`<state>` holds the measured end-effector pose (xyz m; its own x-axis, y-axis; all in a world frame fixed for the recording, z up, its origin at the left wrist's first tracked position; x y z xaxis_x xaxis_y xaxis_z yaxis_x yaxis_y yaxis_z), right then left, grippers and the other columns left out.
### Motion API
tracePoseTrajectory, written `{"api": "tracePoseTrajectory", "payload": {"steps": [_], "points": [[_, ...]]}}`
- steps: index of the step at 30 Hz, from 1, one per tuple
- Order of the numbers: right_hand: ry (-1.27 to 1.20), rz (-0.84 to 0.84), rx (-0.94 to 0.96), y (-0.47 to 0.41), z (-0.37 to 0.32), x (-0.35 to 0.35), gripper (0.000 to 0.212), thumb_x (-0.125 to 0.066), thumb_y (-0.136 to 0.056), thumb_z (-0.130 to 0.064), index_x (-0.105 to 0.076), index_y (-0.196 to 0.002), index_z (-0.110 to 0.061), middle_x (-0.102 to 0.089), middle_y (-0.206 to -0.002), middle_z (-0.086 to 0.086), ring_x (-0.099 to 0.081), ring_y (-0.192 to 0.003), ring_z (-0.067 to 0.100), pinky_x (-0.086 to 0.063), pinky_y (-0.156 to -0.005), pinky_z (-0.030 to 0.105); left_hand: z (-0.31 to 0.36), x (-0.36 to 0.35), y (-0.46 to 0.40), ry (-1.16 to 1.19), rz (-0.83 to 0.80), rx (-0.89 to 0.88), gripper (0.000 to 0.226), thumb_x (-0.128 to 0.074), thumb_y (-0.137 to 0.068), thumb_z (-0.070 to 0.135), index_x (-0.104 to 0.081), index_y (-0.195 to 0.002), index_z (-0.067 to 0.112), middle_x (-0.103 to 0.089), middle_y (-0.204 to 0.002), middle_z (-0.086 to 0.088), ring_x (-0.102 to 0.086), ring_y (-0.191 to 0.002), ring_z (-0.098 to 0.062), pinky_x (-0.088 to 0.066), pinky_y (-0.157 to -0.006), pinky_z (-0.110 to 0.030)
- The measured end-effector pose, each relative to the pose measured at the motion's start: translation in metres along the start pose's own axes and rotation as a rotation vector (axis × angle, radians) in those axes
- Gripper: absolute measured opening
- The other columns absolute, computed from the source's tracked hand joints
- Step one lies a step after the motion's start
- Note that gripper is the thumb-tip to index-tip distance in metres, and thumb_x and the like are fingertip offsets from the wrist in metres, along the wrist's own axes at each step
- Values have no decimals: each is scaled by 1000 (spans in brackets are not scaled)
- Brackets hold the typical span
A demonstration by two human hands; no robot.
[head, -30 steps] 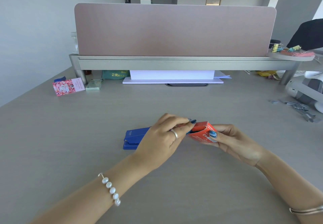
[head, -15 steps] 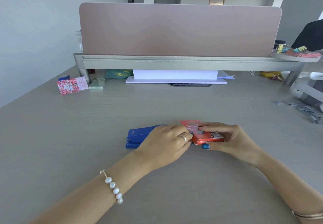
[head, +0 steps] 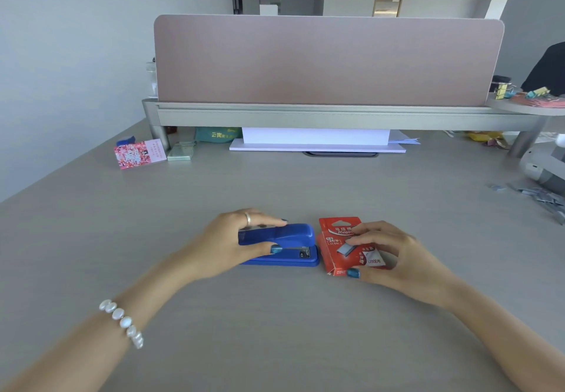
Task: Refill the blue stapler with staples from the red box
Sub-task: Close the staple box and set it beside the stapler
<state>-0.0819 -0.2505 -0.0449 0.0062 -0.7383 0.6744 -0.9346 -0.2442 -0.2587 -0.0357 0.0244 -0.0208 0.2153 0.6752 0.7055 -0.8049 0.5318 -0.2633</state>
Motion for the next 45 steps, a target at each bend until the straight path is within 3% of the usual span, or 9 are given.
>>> {"api": "tracePoseTrajectory", "payload": {"steps": [3, 8, 11, 15, 17, 25, 37, 42, 45], "points": [[26, 10, -6, 0, -2, 1, 31, -76, -65, -33, -66, -93, -42, -52, -118, -20, -47, -112, -11, -38, -84, -1, -6, -4, 3, 84, 51, 31, 36, -70, -80, 21, -63, -103, 47, -58, -112, 36, -57, -103, 8, -43, -87, -12], [41, 7, -7, 0, -6, 2, 35, -69, -55, -48, -64, -89, -46, -53, -115, -23, -47, -108, -14, -36, -83, -3, -10, -8, 6, 114, 101, 43, 38, -68, -80, 17, -63, -103, 47, -60, -113, 34, -56, -105, 8, -42, -93, -15], [28, 25, -20, -3, -6, 3, 39, -75, -52, -46, -68, -89, -41, -57, -112, -20, -53, -104, -11, -44, -85, 3, -11, -9, 4, 107, 108, 37, 38, -68, -80, 17, -63, -104, 47, -59, -113, 35, -56, -106, 9, -41, -93, -14], [83, 32, -9, -13, -4, 2, 35, -81, -59, -31, -66, -86, -47, -59, -107, -21, -52, -104, -13, -40, -83, -1, -12, -10, -4, 101, 101, 36, 39, -68, -80, 19, -63, -103, 49, -56, -103, 47, -54, -105, 13, -38, -89, -5], [91, 30, -20, -21, 0, 3, 33, -81, -61, -32, -69, -90, -42, -61, -108, -17, -51, -106, -10, -41, -86, 1, -15, -8, -11, 101, 93, 41, 39, -67, -80, 16, -63, -103, 48, -56, -97, 50, -54, -104, 14, -37, -88, -3], [82, 37, -87, -64, 21, 15, 33, -81, -62, -27, -71, -93, -31, -65, -110, -5, -58, -103, 3, -48, -95, 24, -44, -1, -53, 129, 163, 88, 35, -67, -81, 19, -63, -104, 44, -65, -110, 21, -57, -105, 5, -43, -90, -16], [62, 62, -171, -149, 58, 24, 32, -81, -61, -32, -72, -91, -31, -65, -109, -5, -59, -103, 8, -47, -98, 32, -88, 6, -133, 124, 183, 87, 35, -63, -85, 12, -64, -108, 38, -63, -109, 23, -53, -101, 14, -34, -77, 3], [57, 63, -165, -173, 61, 26, 26, -81, -61, -33, -69, -82, -44, -66, -108, -5, -60, -101, 8, -46, -97, 28, -103, 7, -162, 127, 164, 93, 35, -61, -86, 13, -62, -110, 38, -63, -116, 16, -55, -108, 3, -38, -93, -12], [42, 74, -175, -183, 61, 26, 29, -80, -62, -32, -63, -74, -53, -65, -107, -3, -60, -100, 11, -45, -97, 29, -108, 8, -172, 142, 180, 93, 37, -60, -86, 12, -62, -107, 43, -63, -117, 14, -55, -109, 0, -39, -94, -16]]}}
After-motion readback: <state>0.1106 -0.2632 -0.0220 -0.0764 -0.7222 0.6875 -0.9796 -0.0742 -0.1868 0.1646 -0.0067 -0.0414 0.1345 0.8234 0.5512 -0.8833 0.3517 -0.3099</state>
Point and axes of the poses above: each hand's wrist, its own y-axis away from the middle knuckle, its own x-axis out of the back of the hand, z = x × y, the point moved 2 cm from there along -y, towards the middle knuckle
